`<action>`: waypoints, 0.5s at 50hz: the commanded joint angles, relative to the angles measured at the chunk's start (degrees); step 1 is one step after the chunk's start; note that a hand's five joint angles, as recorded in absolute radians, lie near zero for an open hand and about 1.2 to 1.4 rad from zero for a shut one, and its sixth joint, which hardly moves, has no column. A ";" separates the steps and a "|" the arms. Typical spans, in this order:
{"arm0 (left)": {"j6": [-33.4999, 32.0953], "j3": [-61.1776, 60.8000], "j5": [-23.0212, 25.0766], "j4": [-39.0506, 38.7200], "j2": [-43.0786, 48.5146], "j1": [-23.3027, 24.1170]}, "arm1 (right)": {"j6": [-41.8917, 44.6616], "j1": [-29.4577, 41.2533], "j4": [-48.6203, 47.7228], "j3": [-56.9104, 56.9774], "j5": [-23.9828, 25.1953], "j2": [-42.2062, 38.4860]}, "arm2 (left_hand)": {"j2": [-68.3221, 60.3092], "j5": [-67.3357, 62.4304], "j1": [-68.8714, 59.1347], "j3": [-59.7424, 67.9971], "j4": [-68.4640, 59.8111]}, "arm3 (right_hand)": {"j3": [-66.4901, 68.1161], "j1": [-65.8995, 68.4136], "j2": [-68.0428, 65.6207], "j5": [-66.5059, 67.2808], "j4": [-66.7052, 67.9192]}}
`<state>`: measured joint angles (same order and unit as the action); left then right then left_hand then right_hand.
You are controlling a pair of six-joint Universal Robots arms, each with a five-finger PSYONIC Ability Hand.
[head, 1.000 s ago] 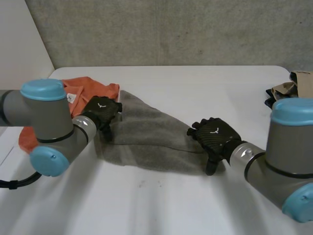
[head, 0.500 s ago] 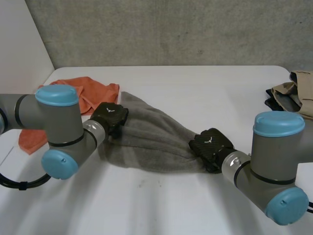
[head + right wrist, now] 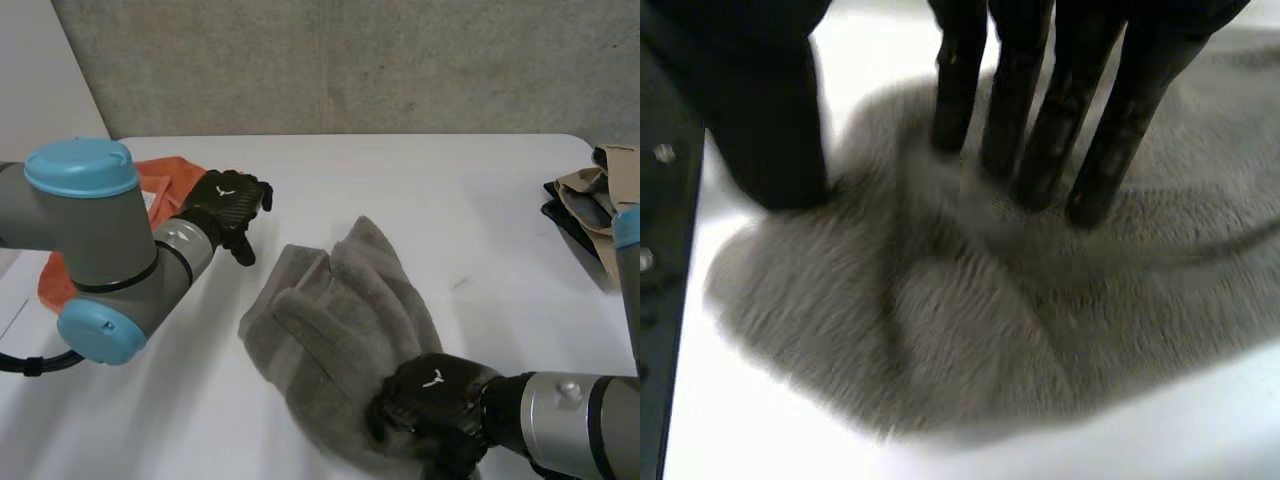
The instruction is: Fold the laundry.
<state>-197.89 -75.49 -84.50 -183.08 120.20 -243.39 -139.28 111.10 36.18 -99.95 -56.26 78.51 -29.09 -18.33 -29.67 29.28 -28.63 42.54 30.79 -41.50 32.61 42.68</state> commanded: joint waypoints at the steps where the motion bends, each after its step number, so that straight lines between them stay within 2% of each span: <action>1: -0.30 0.08 0.38 0.01 0.39 0.02 | -1.79 -0.09 -2.08 5.64 0.63 -0.47 | 0.37 -0.39 0.95 -0.56 -0.08 | -26.23 -14.48 25.19 -26.30 -26.37; 8: -1.18 0.96 0.65 -0.34 2.15 0.02 | -1.87 -0.35 -2.25 11.08 -2.27 -0.38 | 4.91 4.15 5.49 -5.10 4.46 | -24.89 -13.14 23.85 -24.96 -25.03; 14: -2.76 3.25 0.65 -1.13 4.52 -0.24 | -1.87 -0.53 -5.06 17.23 -2.36 -1.95 | 6.09 5.33 6.67 -6.28 5.64 | -28.07 -16.32 27.03 -28.14 -28.21; 19: -4.08 3.87 0.65 -1.84 5.14 -0.94 | -1.70 0.43 -14.53 25.74 -4.38 -12.21 | 6.09 5.33 6.67 -6.28 5.64 | -32.12 -20.37 31.08 -32.19 -32.26; 25: -3.99 1.41 0.74 -1.75 3.56 -1.82 | -0.82 2.37 -20.09 35.60 -6.23 -22.78 | 6.09 5.33 6.67 -6.28 5.64 | -32.54 -20.79 31.50 -32.61 -32.68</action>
<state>-201.90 -71.98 -83.81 -184.83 125.18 -244.32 -140.82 111.66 22.09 -73.59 -60.74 66.29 -22.27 -11.75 -23.63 22.50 -22.10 12.44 11.79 -12.94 3.74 13.50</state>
